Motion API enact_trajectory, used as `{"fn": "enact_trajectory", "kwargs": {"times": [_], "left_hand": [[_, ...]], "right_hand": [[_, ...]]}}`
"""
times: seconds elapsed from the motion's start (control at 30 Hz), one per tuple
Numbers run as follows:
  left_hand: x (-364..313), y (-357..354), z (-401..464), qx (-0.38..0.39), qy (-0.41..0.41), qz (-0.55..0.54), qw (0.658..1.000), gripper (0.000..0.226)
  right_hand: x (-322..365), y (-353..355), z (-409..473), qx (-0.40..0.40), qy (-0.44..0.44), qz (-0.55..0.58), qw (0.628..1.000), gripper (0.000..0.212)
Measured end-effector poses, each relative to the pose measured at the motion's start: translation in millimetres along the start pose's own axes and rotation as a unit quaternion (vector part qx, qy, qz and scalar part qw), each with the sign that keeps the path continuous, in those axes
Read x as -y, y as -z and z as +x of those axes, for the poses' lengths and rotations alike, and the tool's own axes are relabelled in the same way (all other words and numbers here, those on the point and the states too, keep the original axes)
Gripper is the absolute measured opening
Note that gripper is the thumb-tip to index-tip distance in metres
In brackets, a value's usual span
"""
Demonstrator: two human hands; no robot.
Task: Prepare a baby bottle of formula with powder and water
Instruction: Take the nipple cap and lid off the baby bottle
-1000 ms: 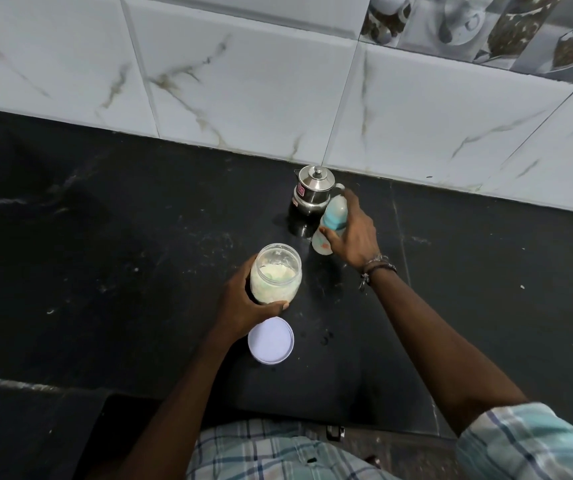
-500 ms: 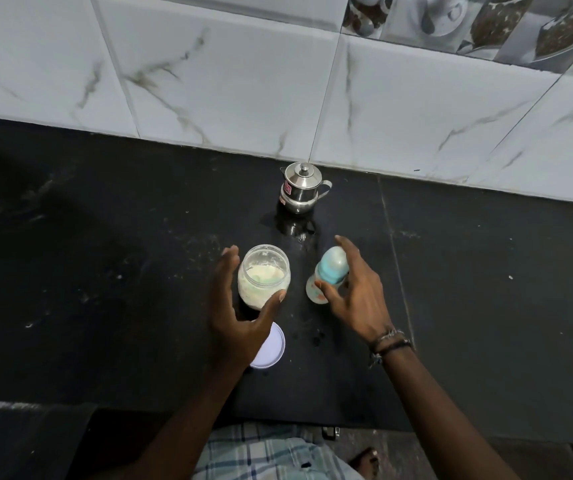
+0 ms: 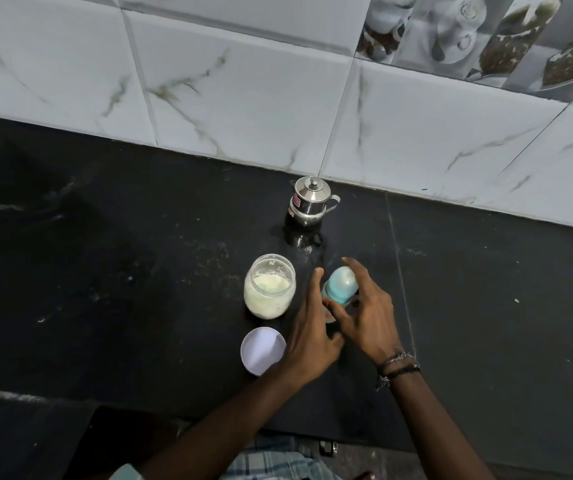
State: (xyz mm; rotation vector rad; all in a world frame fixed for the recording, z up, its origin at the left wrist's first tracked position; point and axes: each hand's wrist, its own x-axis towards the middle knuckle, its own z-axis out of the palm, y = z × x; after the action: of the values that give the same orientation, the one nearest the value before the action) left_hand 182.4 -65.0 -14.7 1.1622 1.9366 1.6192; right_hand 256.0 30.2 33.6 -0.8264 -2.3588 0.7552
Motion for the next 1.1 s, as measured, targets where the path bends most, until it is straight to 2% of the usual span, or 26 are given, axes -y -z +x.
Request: {"fn": "enact_trajectory", "kwargs": {"times": [0.13,0.27,0.33,0.47,0.57,0.67,0.77,0.93,1.1], "left_hand": [[8,-9,15,-0.013,0.03,-0.011,0.999,0.089],[8,-9,19,-0.038,-0.008,0.014,0.999,0.058],[7,-8,18,-0.047,-0.017,0.017,0.999,0.051],[9,-10,19,-0.065,-0.032,0.026,0.997,0.046],[12,-12,19,-0.07,-0.028,0.039,0.996,0.039],[13,-11,20,-0.067,-0.018,0.039,0.997,0.041],[12,-8,23,-0.053,-0.003,0.018,0.998,0.046],[13,-8,25,-0.034,0.015,0.003,0.999,0.049],[13,-7,25,-0.04,0.01,-0.013,0.999,0.045]], "right_hand": [[-2,1,-5,-0.005,-0.001,-0.006,1.0,0.067],[-3,5,-7,0.01,-0.013,-0.015,1.0,0.067],[-1,9,-6,0.018,-0.016,-0.031,0.999,0.064],[12,29,8,0.027,-0.006,-0.113,0.993,0.05],[25,37,22,0.077,-0.011,-0.222,0.972,0.055],[34,32,32,0.129,-0.013,-0.3,0.945,0.058],[41,31,42,0.166,-0.012,-0.325,0.931,0.051],[46,45,48,0.253,0.092,-0.341,0.901,0.036],[46,53,47,0.291,0.131,-0.295,0.9,0.041]]}}
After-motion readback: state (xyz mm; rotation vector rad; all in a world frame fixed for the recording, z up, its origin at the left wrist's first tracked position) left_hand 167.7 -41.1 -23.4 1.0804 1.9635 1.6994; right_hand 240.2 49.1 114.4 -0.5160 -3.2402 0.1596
